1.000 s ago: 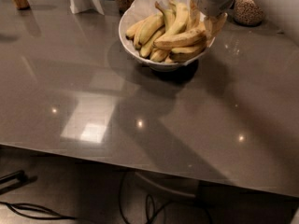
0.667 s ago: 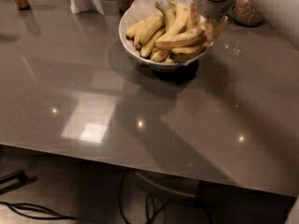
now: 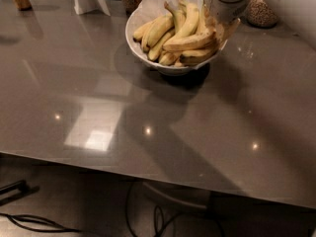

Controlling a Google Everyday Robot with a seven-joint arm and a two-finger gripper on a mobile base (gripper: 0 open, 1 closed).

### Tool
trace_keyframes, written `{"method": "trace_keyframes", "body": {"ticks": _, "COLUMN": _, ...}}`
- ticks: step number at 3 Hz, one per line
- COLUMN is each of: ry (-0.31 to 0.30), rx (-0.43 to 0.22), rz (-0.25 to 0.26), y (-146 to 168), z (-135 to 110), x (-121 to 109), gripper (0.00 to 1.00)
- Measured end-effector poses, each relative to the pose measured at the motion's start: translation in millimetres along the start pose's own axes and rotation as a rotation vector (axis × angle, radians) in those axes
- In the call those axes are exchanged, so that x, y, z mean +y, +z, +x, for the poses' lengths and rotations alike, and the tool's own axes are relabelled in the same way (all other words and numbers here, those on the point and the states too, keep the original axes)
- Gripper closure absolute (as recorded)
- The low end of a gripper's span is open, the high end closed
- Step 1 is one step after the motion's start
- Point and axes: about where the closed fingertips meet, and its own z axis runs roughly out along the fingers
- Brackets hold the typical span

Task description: Pick banana from white bowl

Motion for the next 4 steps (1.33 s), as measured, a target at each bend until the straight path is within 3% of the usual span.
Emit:
{"method": "trace_keyframes", "body": {"ticks": 1, "ry": 0.051, "rx": -0.003, "rz": 0.004, "y": -22, "z": 2, "x": 10, "gripper": 1.00}}
{"method": "trace_keyframes", "body": {"ticks": 2, "ry": 0.102, "rx": -0.034, "rz": 0.013, "y": -40, "z": 5, "x": 20, "gripper": 1.00}}
{"method": "trace_keyframes", "body": {"ticks": 3, "ry": 0.158, "rx": -0.121, "rz": 0.034, "y": -56, "z": 7, "x": 35, "gripper": 1.00}}
{"method": "trace_keyframes", "body": {"ticks": 4, "ry": 0.201, "rx": -0.260, "rz": 0.065, "y": -67, "z": 5, "x": 52, "gripper": 1.00}}
